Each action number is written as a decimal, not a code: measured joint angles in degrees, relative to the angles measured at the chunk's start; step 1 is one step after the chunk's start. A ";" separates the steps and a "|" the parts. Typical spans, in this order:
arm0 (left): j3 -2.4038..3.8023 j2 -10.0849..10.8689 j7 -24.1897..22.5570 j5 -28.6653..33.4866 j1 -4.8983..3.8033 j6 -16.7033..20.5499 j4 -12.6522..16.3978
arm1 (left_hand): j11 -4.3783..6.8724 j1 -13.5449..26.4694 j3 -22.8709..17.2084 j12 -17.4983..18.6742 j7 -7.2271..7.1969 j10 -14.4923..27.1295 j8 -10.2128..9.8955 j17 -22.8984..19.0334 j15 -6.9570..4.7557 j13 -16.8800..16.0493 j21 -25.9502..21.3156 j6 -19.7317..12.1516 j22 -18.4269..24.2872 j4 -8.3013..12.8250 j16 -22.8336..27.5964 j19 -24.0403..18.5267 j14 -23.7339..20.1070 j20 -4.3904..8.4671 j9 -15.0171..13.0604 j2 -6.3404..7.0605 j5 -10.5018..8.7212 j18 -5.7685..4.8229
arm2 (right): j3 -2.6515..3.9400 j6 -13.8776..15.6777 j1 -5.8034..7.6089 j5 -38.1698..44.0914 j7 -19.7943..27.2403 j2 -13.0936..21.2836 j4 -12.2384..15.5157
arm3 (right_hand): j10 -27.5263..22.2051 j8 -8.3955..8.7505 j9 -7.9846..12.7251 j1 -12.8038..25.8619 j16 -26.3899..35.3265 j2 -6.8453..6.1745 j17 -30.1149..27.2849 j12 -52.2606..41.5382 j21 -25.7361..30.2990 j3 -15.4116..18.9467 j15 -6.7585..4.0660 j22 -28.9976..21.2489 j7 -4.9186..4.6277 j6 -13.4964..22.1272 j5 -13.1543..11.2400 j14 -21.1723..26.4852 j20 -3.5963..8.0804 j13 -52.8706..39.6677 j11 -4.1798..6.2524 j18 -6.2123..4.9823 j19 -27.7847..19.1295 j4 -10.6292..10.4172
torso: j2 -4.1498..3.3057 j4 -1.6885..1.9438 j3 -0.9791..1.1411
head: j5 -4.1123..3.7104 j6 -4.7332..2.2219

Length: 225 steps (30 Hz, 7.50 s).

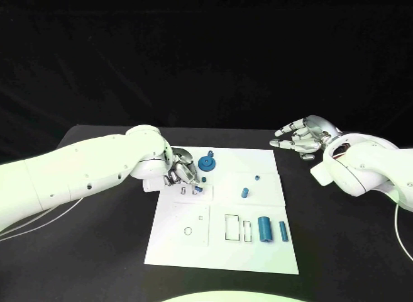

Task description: Assemble the parts on the task board

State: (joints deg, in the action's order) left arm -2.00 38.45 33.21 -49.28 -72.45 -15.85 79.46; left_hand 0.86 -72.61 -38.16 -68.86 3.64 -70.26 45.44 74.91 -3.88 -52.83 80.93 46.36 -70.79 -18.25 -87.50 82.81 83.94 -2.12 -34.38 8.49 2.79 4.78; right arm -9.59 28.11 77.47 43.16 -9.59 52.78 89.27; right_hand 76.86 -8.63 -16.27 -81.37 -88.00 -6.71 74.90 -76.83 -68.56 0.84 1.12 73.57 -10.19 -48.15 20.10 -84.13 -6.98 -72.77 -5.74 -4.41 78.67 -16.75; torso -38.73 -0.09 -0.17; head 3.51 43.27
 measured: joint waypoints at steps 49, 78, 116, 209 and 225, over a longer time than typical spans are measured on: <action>-0.98 3.80 -1.36 -12.13 2.45 9.17 6.78 | 0.46 3.23 -4.23 -1.20 -0.67 -2.15 0.68 0.00 -0.41 -2.46 0.00 0.58 0.50 1.73 1.04 0.01 0.01 -0.01 -8.70 3.20 0.84 0.00 | -0.08 -0.04 -0.26 0.18 0.14 0.31 -0.16 | 0.00 0.00 0.05 0.00 0.00 0.00 0.02 0.00 0.21 0.00 0.00 -0.14 0.00 0.00 0.32 0.00 0.00 0.13 0.00 0.00 0.00 0.00 | -0.12 -0.09 -0.03 | 0.54 0.83; -1.00 3.77 -0.96 -13.30 2.54 7.39 6.72 | 0.46 3.53 -4.24 -1.20 -0.60 -2.14 0.54 0.00 -0.41 -2.45 0.00 0.90 0.44 1.74 1.04 0.01 0.01 -0.01 -8.72 3.50 0.83 0.00 | -0.09 -0.18 -0.37 0.25 0.10 0.31 -0.25 | 0.00 0.00 0.05 0.00 0.00 0.00 0.00 0.00 0.21 0.00 0.00 -0.14 0.00 0.00 0.54 0.00 -0.01 0.12 0.00 0.00 0.01 0.00 | -0.09 -0.07 -0.06 | 0.57 1.15; -1.04 1.37 0.64 -13.24 2.45 5.82 4.31 | 0.57 5.21 -4.87 -2.03 -0.65 -3.50 0.90 -0.01 -0.62 -3.67 0.00 2.02 0.50 2.05 1.22 0.00 0.22 0.41 -9.19 3.18 1.39 0.01 | -0.09 -0.24 -0.39 0.30 0.11 0.32 -0.18 | 0.00 0.00 0.14 0.00 0.22 0.00 0.04 0.00 0.21 0.00 0.00 -0.13 0.00 0.00 0.53 0.00 -0.01 0.12 0.00 0.00 0.01 0.00 | -0.13 -0.14 -0.02 | 0.31 1.58; 2.82 -5.29 -1.01 -12.99 -0.67 3.90 -15.14 | -1.48 11.65 17.61 1.86 1.19 0.85 -8.22 0.01 0.43 2.67 -0.94 0.16 1.07 1.42 -0.62 -0.23 0.00 -0.27 -4.70 0.63 0.77 0.01 | -0.10 -0.22 -0.62 0.33 0.19 0.15 -0.62 | 0.00 0.00 0.27 0.47 0.22 0.00 0.03 0.00 0.43 0.00 0.00 -0.28 0.00 0.00 0.76 0.00 -0.01 0.25 0.00 0.00 0.01 0.00 | -0.14 -0.05 -0.09 | 0.12 0.47; 1.75 -6.68 -1.87 -12.89 -0.66 2.82 -16.84 | -1.47 11.18 17.85 1.86 1.27 0.85 -8.43 0.01 0.43 2.37 -0.93 0.66 0.88 1.50 -0.62 -0.02 0.00 -0.47 -4.35 0.16 0.76 0.00 | -0.09 -0.22 -0.62 0.34 0.19 0.02 -0.63 | 0.00 0.00 0.26 0.47 0.22 0.00 0.03 0.00 0.43 0.00 0.00 -0.28 0.00 0.00 0.76 0.00 -0.01 0.25 0.00 0.00 0.01 0.00 | -0.10 -0.08 -0.02 | 0.12 0.61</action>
State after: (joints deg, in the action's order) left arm -0.25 31.77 31.34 -62.17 -73.11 -13.03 62.62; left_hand -0.62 -61.43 -20.31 -67.01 4.90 -69.41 37.01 74.92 -3.46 -50.46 79.99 47.02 -69.91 -16.76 -88.11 82.79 83.93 -2.59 -38.73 8.65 3.55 4.79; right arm -9.68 27.90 76.85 43.49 -9.40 52.80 88.64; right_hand 76.86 -8.63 -16.00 -80.90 -87.78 -6.71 74.93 -76.83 -68.12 0.84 1.12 73.29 -10.19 -48.15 20.86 -84.13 -6.99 -72.52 -5.74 -4.41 78.68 -16.75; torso -38.83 -0.17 -0.19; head 3.63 43.88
